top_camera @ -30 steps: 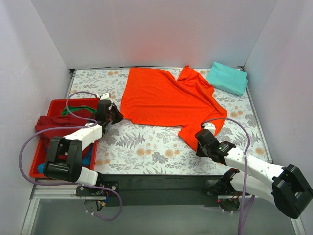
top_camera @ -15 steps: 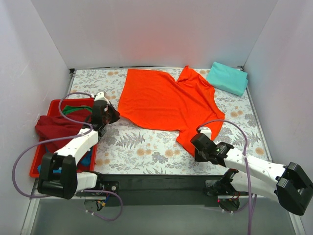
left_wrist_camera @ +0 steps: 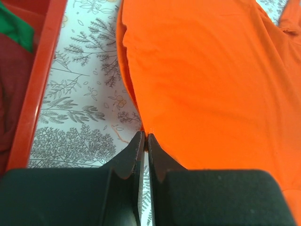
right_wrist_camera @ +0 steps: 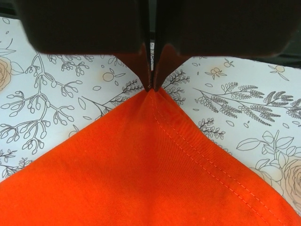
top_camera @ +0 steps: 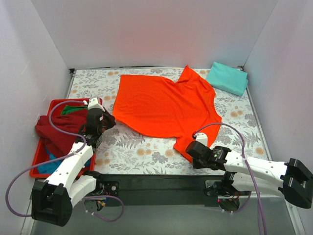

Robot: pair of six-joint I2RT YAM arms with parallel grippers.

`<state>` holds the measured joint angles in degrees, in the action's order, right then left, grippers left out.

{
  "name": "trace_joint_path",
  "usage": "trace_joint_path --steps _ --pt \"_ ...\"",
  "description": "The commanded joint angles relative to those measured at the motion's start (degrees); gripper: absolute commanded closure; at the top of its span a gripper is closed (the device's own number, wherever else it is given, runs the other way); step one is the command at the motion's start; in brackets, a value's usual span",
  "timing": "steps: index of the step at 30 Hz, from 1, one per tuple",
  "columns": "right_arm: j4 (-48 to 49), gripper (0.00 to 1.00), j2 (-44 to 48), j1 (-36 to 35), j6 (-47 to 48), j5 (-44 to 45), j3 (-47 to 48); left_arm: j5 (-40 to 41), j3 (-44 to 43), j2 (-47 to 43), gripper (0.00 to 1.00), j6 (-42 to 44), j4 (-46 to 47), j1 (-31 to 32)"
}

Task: Fold and stack the t-shirts
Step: Flatten the tshirt out, then fold the tshirt

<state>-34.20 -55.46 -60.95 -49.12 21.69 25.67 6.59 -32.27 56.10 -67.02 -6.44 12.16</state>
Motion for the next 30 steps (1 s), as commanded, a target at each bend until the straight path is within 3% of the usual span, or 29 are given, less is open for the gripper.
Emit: trace_joint_path --steps 1,6,12,19,30 --pt "-2.5 0.99 0.1 -2.5 -3.4 2.3 2.5 7.4 0.2 -3.1 1.0 -1.2 -3.8 3.6" --pt "-3.7 0.99 0.8 -3.3 -3.9 4.4 3.2 11.3 -0.3 -4.6 1.0 -2.8 -6.3 6.8" --pt "-3.9 0.99 0.9 -2.6 -0.6 9.9 7.9 6.4 -0.8 0.3 1.0 -1.4 -2.9 5.2" --pt "-0.7 0.99 -8.0 8.5 10.5 11.5 16.8 -4.2 -2.2 6.7 1.0 -0.3 2.7 -2.0" --pt "10.8 0.99 -16.9 25.0 25.2 3.9 25.9 -8.4 -8.1 16.8 1.0 0.3 5.6 -7.2"
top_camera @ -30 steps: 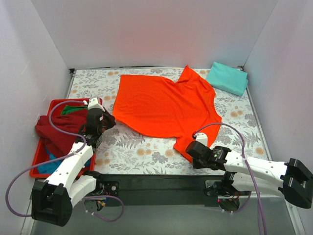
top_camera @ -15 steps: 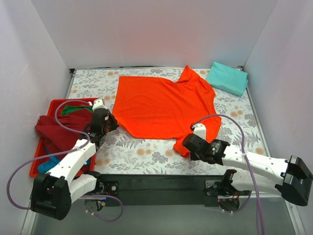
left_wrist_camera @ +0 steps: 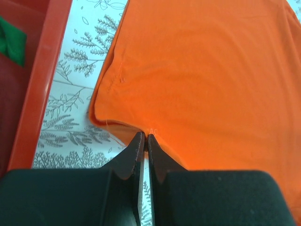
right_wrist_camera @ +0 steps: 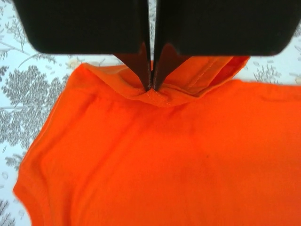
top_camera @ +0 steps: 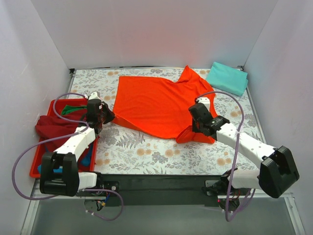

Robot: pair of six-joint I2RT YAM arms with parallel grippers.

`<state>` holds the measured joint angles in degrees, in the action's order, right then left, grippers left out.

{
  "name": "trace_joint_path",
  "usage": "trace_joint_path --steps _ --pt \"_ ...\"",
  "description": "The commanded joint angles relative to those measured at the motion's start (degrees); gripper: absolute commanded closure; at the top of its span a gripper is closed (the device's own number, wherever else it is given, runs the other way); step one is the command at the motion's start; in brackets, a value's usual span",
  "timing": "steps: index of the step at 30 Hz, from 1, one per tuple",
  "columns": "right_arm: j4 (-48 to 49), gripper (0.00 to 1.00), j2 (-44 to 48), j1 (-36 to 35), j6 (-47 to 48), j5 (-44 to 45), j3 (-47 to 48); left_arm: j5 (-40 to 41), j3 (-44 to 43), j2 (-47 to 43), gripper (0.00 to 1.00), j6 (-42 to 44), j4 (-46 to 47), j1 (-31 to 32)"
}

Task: Fold and stack the t-shirts
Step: Fold the tshirt

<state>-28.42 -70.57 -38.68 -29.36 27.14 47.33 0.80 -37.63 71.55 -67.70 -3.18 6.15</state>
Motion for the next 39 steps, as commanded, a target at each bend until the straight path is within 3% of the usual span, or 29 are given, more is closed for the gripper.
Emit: trace_joint_path --steps 1,15,25,39 --pt "5.5 0.99 -2.4 4.7 6.9 -2.0 5.0 -2.7 -3.2 2.4 1.0 1.1 2.8 -1.3" --pt "11.0 0.99 -16.8 18.5 15.6 -10.8 21.1 -1.9 -11.9 13.1 1.0 1.8 5.2 -4.0" --pt "11.6 0.99 -26.2 22.7 17.9 -13.5 30.9 -3.3 -16.9 20.5 1.0 3.5 7.0 -5.3" --pt "11.8 0.99 -32.3 25.0 19.3 -15.4 37.2 -2.6 -20.1 25.2 1.0 3.9 7.7 -5.6"
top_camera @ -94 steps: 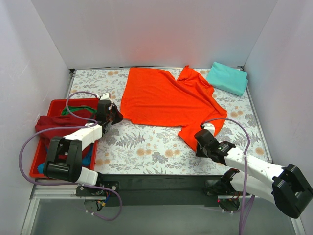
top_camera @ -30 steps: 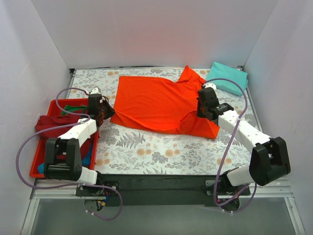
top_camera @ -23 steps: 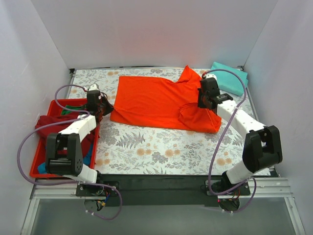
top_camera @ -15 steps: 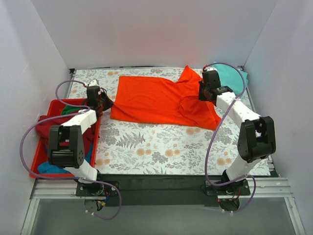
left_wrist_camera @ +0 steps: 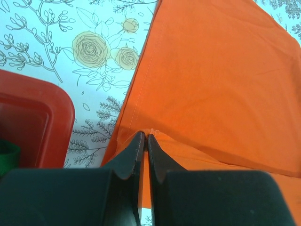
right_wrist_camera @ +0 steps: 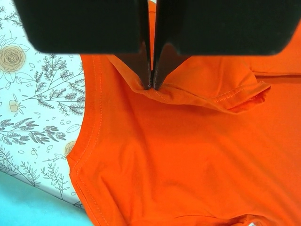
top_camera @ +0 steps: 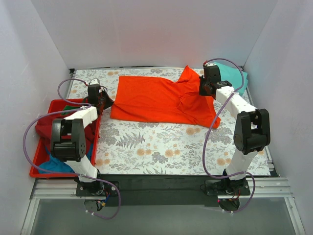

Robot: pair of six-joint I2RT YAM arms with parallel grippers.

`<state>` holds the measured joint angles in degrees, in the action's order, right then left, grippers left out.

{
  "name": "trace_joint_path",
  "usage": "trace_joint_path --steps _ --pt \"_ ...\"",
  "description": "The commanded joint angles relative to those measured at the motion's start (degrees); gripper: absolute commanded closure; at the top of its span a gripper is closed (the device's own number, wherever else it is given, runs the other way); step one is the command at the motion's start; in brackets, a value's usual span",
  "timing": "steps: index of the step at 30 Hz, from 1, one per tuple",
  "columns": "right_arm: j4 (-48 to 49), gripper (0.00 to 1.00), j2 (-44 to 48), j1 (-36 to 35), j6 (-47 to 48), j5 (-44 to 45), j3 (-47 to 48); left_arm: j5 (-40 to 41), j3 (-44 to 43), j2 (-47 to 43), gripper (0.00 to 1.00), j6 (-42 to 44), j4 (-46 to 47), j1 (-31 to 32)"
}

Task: Fold and stack the t-shirts
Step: Fold the tshirt

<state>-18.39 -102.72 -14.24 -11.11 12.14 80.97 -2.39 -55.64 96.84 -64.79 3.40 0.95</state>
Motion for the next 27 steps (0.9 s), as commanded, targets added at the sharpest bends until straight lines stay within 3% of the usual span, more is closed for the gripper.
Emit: trace_joint_path --steps 1,9,11,12,13,14,16,20,27 --pt "2.0 0.99 -0.4 0.7 1.1 -0.5 3.8 0.5 -2.3 0.2 1.0 1.0 1.2 -0.4" --pt "1.9 0.99 -3.4 1.3 1.4 -1.9 6.0 -0.7 -4.5 3.3 0.99 1.1 0.1 -0.4" --pt "1.9 0.99 -4.3 1.5 1.7 -2.4 7.1 -1.8 -6.0 4.4 0.86 1.1 -0.6 -0.4" --pt "1.9 0.94 -5.6 1.6 1.8 -2.6 7.7 -2.5 -6.3 4.6 0.75 1.0 -0.7 -0.4" --pt "2.0 0.86 -6.1 1.7 2.1 -3.6 8.5 -3.1 -6.9 4.8 0.52 1.0 -0.6 -0.4" --pt "1.6 0.44 -6.7 2.0 2.1 -4.2 10.2 -4.9 -7.0 4.9 0.44 0.6 -0.3 -0.4" --pt "1.2 0.18 -8.0 2.1 2.4 -4.6 12.5 -7.4 -7.7 4.8 0.35 0.5 0.1 -0.2" --pt "-0.2 0.08 -5.9 2.1 2.4 -4.6 11.3 -8.4 -8.6 3.9 0.32 0.9 0.3 1.7" --pt "1.4 0.1 9.5 2.7 0.7 -5.8 -12.3 -8.0 -6.5 2.7 0.3 0.7 1.1 8.8"
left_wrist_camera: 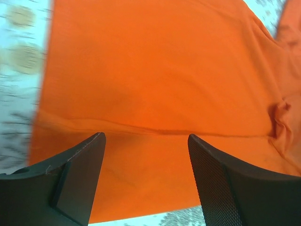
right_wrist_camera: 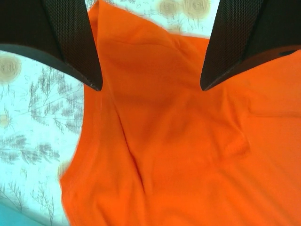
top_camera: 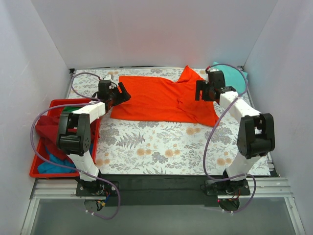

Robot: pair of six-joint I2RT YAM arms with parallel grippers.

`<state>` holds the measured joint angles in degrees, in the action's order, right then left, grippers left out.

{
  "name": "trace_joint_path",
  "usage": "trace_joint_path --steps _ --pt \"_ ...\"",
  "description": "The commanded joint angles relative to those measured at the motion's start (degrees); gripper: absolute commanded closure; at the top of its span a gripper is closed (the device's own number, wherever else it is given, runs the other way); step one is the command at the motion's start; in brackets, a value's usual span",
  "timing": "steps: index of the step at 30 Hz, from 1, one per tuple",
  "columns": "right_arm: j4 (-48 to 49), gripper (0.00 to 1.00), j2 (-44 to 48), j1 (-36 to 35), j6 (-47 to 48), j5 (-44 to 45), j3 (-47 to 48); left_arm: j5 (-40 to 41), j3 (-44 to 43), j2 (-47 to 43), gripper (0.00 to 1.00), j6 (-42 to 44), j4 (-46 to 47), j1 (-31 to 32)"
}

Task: Fold and stack the t-shirts
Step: Fold the tshirt

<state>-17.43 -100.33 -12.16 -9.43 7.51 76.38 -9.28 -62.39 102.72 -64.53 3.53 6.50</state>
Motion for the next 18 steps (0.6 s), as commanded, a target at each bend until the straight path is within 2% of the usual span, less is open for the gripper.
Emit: trace_joint_path --steps 1,4,9,18 --pt "1.4 0.11 9.0 0.7 -1.4 -1.0 -10.7 -1.1 0.9 -3.6 0.3 0.0 1.4 4.6" --pt "3.7 0.14 16.5 0.8 -2.4 -1.4 -19.7 -1.9 5.4 -5.0 0.3 -0.9 3.4 5.5" --pt "4.9 0.22 24.2 1.4 -3.1 -2.0 -27.6 -1.7 11.8 -7.3 0.3 -1.9 8.4 5.5" --pt "8.5 0.28 21.2 5.0 -3.3 -3.6 -31.8 -0.3 12.2 -4.2 0.3 -1.2 8.1 5.5"
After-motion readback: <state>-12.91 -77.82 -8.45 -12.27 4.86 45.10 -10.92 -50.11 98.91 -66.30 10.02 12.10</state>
